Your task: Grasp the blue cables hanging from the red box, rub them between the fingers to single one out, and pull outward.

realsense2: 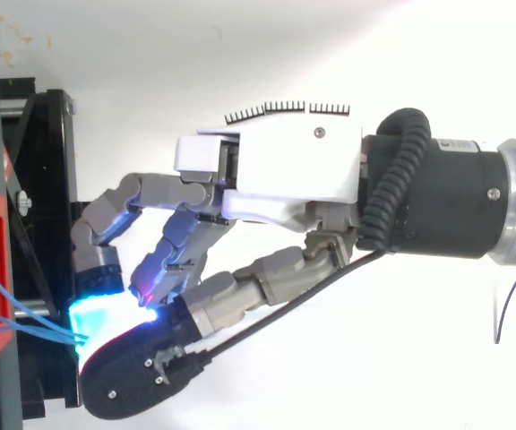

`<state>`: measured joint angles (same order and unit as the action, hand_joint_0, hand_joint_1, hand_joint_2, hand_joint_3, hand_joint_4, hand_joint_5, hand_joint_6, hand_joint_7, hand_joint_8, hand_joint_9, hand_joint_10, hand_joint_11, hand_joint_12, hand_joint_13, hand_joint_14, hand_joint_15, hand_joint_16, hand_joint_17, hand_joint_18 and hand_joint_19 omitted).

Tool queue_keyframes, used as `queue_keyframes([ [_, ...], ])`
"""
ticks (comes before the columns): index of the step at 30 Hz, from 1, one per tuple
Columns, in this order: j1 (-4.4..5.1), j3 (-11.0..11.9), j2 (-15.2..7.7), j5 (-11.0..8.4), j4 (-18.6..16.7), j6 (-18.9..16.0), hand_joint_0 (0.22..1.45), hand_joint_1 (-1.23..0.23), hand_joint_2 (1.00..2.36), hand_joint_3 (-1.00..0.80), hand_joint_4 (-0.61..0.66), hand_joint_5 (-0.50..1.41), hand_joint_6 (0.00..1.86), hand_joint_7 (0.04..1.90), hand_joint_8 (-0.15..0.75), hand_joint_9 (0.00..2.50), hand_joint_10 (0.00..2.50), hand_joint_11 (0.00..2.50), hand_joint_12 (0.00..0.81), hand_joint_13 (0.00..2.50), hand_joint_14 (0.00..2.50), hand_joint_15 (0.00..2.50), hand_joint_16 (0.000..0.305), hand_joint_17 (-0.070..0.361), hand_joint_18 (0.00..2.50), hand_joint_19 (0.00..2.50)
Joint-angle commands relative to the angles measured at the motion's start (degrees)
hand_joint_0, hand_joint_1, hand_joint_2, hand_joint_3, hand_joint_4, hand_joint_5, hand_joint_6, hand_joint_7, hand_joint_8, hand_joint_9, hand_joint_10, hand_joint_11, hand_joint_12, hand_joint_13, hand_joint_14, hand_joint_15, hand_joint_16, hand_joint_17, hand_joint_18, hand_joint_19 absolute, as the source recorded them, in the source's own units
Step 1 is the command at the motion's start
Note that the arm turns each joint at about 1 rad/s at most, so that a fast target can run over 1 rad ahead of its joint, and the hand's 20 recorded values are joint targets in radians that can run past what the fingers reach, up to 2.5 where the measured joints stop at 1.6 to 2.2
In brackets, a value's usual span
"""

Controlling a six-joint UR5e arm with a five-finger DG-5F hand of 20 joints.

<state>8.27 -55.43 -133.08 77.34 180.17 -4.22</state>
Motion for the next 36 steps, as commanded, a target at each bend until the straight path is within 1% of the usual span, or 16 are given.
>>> queue_keyframes([
  [1, -0.01, -0.03, 0.02, 0.0, 0.1, 0.0, 0.59, -0.77, 1.02, -0.21, 0.13, -0.13, 0.9, 1.12, 0.339, 1.0, 0.01, 0.48, 0.421, 0.89, 0.02, 0.51, 0.05, 0.114, 0.82, 0.55],
  [6, 0.08, -0.03, 0.02, 0.0, 0.1, 0.0, 0.61, -0.82, 1.02, -0.11, 0.05, -0.14, 0.93, 1.08, 0.346, 0.96, 0.01, 0.48, 0.432, 0.88, 0.02, 0.49, 0.053, 0.12, 0.85, 0.52],
  [10, 0.08, -0.03, 0.02, 0.0, 0.19, 0.0, 0.63, -0.85, 1.02, -0.11, 0.0, -0.17, 0.94, 1.05, 0.326, 0.88, 0.01, 0.48, 0.411, 0.84, 0.02, 0.49, 0.051, 0.115, 0.81, 0.51],
  [15, 0.08, -0.12, 0.02, 0.0, 0.45, 0.0, 0.66, -0.87, 1.02, -0.21, 0.04, -0.19, 0.94, 0.99, 0.308, 0.83, 0.01, 0.48, 0.406, 0.81, 0.02, 0.49, 0.049, 0.111, 0.78, 0.51],
  [20, 0.08, -0.12, 0.02, 0.0, 0.71, 0.0, 0.69, -0.9, 1.01, -0.28, 0.05, -0.19, 0.94, 0.99, 0.303, 0.82, 0.01, 0.48, 0.402, 0.81, 0.02, 0.48, 0.049, 0.11, 0.78, 0.5],
  [23, 0.08, -0.12, 0.02, 0.0, 0.71, 0.0, 0.7, -0.9, 1.01, -0.31, 0.03, -0.19, 0.94, 0.98, 0.302, 0.82, 0.01, 0.47, 0.402, 0.81, 0.02, 0.48, 0.049, 0.11, 0.78, 0.49],
  [27, 0.08, -0.12, 0.02, 0.0, 0.71, 0.0, 0.73, -0.9, 1.01, -0.33, -0.03, -0.19, 0.94, 0.99, 0.297, 0.82, 0.01, 0.47, 0.396, 0.81, 0.02, 0.48, 0.048, 0.108, 0.78, 0.49],
  [31, 0.08, -0.12, 0.02, 0.0, 0.71, 0.0, 0.75, -0.9, 1.01, -0.35, -0.06, -0.2, 0.94, 1.01, 0.296, 0.82, 0.01, 0.46, 0.394, 0.81, 0.02, 0.48, 0.048, 0.108, 0.78, 0.49],
  [36, 0.08, -0.12, 0.02, 0.0, 0.71, 0.0, 0.77, -0.91, 1.01, -0.38, 0.04, -0.2, 0.94, 0.94, 0.297, 0.8, 0.01, 0.48, 0.399, 0.81, 0.02, 0.47, 0.048, 0.107, 0.78, 0.47],
])
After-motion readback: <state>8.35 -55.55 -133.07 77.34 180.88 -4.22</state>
